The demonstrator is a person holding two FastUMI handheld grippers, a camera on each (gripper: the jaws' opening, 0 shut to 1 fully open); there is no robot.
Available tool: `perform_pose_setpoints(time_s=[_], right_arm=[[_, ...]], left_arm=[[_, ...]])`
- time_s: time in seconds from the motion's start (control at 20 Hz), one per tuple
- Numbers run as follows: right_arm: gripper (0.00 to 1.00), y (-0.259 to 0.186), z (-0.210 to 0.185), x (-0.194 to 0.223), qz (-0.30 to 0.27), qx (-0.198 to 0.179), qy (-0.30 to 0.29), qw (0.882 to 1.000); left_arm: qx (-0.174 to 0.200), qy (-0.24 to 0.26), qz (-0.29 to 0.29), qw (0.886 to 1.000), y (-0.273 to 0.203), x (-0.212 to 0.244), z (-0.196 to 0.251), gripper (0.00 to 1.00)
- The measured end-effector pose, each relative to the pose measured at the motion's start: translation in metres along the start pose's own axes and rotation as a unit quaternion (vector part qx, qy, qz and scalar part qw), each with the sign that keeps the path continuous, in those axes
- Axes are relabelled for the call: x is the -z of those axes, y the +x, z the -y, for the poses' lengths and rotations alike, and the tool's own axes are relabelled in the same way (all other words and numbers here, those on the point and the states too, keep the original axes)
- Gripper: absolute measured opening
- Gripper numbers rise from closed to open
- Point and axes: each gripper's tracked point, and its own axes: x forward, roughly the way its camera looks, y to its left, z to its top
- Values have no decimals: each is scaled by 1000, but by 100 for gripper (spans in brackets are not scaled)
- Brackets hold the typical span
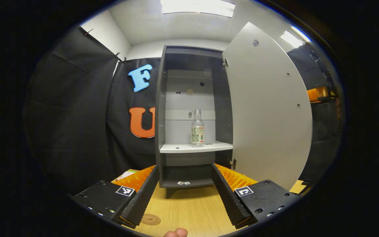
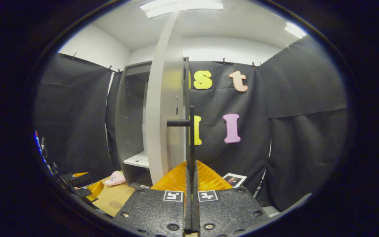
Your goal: Open the cabinet door with the right hand, grasp the bottle in the cabinet with the left hand and place it on the coaster, then close the cabinet door with the right hand.
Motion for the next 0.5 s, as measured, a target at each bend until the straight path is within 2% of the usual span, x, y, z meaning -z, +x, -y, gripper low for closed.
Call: perform_pose_setpoints(time_s=[0.2,0.4,0.5], right_arm=[[4,-29,9,11,8,-14,6,1000],[4,-38,32,31,-4,1,20,1000],[4,-37,32,34,4,-6,40,999]], left_arm=[[0,-1,2,1000,4,1,7,94],[5,0,0,1000,7,1,18,94],[9,-1,1,1000,8,0,24,94]])
